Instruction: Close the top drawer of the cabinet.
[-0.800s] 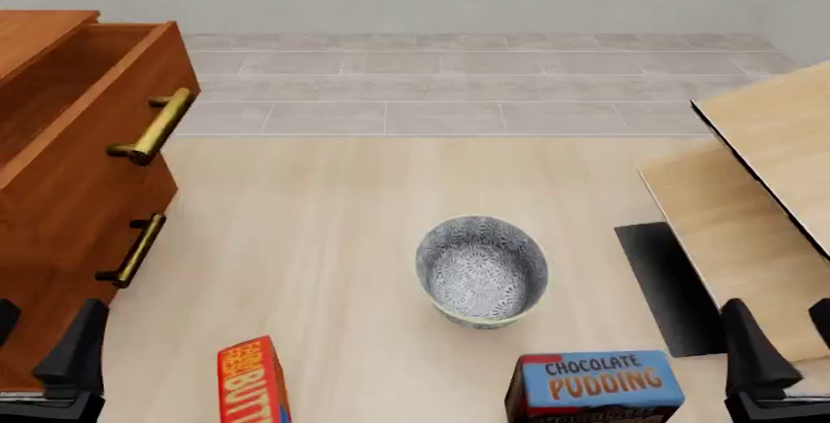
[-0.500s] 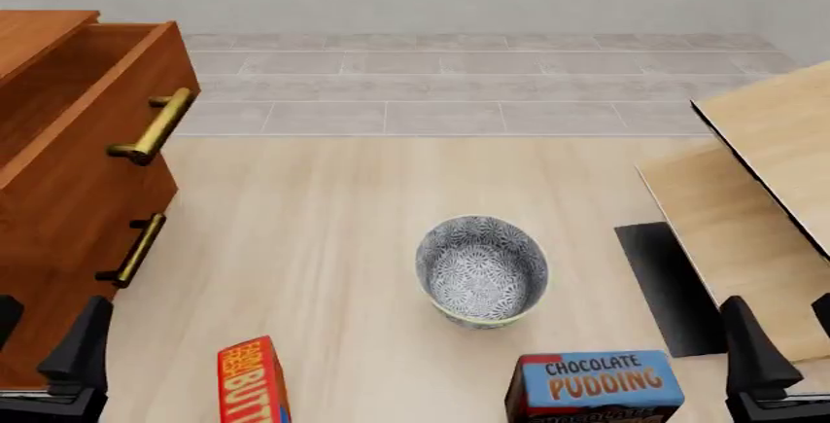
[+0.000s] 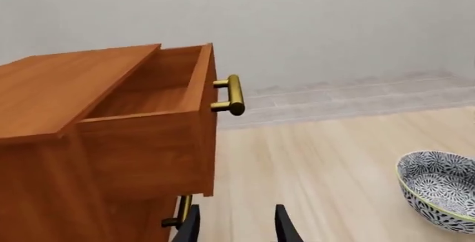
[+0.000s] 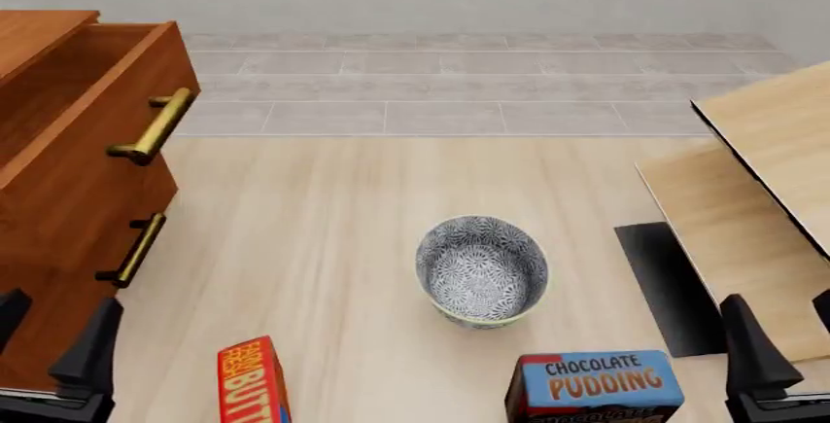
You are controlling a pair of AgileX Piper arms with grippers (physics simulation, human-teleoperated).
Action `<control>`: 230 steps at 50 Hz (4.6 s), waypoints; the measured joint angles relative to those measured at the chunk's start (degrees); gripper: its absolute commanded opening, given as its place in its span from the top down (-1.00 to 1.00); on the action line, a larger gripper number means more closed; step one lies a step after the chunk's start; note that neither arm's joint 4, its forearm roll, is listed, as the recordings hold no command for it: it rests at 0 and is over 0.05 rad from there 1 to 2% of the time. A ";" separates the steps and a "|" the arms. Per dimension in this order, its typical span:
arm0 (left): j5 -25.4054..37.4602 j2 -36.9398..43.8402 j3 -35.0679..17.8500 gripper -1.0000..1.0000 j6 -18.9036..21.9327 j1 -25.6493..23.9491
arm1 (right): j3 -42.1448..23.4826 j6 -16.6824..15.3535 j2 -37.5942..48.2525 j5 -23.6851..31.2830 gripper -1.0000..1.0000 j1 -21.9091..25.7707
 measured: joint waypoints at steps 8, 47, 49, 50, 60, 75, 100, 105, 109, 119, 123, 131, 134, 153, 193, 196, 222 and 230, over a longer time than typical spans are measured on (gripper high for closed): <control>-0.59 0.48 -0.07 -1.00 3.33 -1.32 | 0.18 -0.35 0.00 -0.21 -1.00 0.51; -7.46 8.10 -1.39 -1.00 20.53 -3.26 | 0.36 -1.11 -0.01 -0.43 -1.00 1.16; -7.65 8.27 -1.41 -1.00 21.25 -3.40 | 0.36 -1.11 -0.01 -0.44 -1.00 1.18; -7.72 8.34 -1.43 -1.00 21.59 -3.47 | 0.36 -1.10 -0.01 -0.44 -1.00 1.19; -8.41 9.48 -2.02 -1.00 24.12 -4.38 | 0.35 -1.12 -0.01 -0.52 -1.00 1.36; -12.58 12.94 -1.66 -1.00 29.74 -6.52 | 0.28 -1.06 -0.01 -0.55 -1.00 1.50; -18.85 18.96 -2.34 -1.00 36.39 -9.14 | -0.17 -0.88 -0.01 -0.50 -1.00 1.70; -20.68 20.60 -2.46 -1.00 37.88 -9.45 | -0.34 -0.88 -0.01 -0.48 -1.00 1.77; -23.10 22.25 -2.11 -1.00 39.70 -9.50 | -0.43 -0.88 -0.01 -0.48 -1.00 1.81; -30.51 27.56 -0.77 -1.00 44.68 -9.66 | -0.40 -0.85 -0.01 -0.69 -1.00 1.74; -34.00 30.31 -0.45 -1.00 46.83 -9.71 | -0.32 -0.88 -0.01 -0.80 -1.00 1.82; -40.74 36.26 -0.40 -1.00 50.38 -9.75 | -0.41 -0.81 -0.01 -0.70 -1.00 1.56; -42.68 38.17 -0.68 -1.00 51.37 -9.78 | -0.45 -0.79 -0.01 -0.64 -1.00 1.51; -54.44 50.23 -1.96 -1.00 57.48 -10.16 | -0.26 -0.86 -0.01 -0.63 -1.00 1.35; -59.36 58.02 -6.51 -1.00 64.73 -7.07 | -0.66 -0.92 -0.01 -0.56 -1.00 1.43; -59.05 57.90 -6.89 -1.00 65.10 -6.86 | -0.65 -0.93 -0.01 -0.60 -1.00 1.47; -59.10 60.27 -9.73 -1.00 67.69 -5.61 | -1.18 -0.81 0.00 -0.35 -1.00 1.62; -60.27 62.35 -10.33 -1.00 68.42 -4.91 | -1.30 -0.83 0.00 -0.33 -1.00 1.57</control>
